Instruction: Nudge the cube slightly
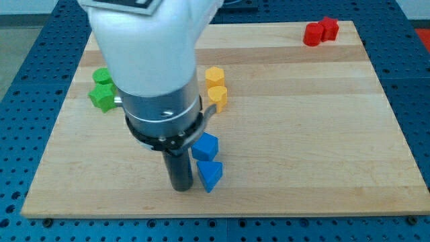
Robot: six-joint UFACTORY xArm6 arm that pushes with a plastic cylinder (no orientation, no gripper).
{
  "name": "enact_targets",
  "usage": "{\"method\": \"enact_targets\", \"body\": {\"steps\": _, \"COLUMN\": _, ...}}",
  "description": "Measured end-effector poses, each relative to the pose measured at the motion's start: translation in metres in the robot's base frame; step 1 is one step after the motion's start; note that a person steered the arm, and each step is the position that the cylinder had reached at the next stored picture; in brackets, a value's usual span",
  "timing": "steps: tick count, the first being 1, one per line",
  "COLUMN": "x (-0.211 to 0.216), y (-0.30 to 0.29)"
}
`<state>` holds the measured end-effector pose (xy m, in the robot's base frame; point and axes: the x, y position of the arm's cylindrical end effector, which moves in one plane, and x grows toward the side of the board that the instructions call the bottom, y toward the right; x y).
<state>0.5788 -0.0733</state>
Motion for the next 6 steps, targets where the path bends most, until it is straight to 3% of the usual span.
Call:
{"method": "enact_targets", "body": {"steps": 2, "x": -0.043, "y": -0.018}}
{"method": "enact_targets", "body": {"steps": 6, "x": -0.052, "y": 0.015}}
